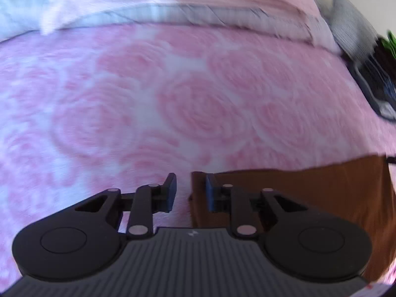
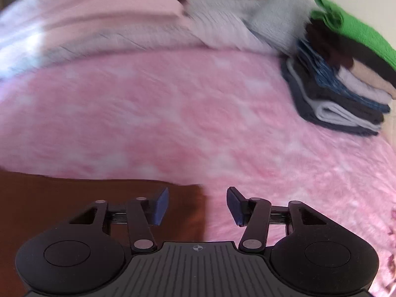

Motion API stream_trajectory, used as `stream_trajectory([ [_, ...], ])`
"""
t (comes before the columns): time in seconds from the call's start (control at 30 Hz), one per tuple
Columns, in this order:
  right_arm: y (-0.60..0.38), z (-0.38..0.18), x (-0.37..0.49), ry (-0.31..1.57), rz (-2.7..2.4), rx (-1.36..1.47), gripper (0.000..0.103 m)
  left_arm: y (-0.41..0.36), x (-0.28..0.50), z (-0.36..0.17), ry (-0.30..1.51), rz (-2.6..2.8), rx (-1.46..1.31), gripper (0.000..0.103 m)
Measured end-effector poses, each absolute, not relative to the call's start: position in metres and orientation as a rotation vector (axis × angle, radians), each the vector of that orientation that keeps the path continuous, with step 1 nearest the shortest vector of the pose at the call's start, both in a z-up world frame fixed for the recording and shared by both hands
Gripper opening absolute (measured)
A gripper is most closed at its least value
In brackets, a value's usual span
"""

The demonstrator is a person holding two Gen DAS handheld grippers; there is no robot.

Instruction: Fold large clothes

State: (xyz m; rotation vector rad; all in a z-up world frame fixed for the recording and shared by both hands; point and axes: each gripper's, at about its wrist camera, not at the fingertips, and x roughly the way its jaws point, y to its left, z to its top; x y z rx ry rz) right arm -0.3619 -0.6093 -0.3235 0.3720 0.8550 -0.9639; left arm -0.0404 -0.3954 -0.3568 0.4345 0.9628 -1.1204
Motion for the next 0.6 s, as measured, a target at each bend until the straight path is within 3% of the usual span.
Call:
stream_trajectory([
  [0.13,-0.549,-0.325,-0.35,0.847,-0.792,0.395,0.05,-0.366,-0.064,-0.333,0.987,-1.177,0.388,0.02],
  [0.3,-0.523,-0.379,-0.355,1.018,-0.795,0.386,0.049,-0.337,-0.116,-0.345,1.028,-1.282,0.508,0.02],
  [0.47,-0.526,-0.359,-0.37,1.0,-0.811,0.497,0.05,-0.335,-0.119,-0.357,1.093,-1.154,0.506,0.018],
  [0.6,-0.519,-0.334,-0.385,0.954,-0.799,0.56,0.051,-0.338,-0.133,-0.328,1.09,-1.08,0.506,0.03],
])
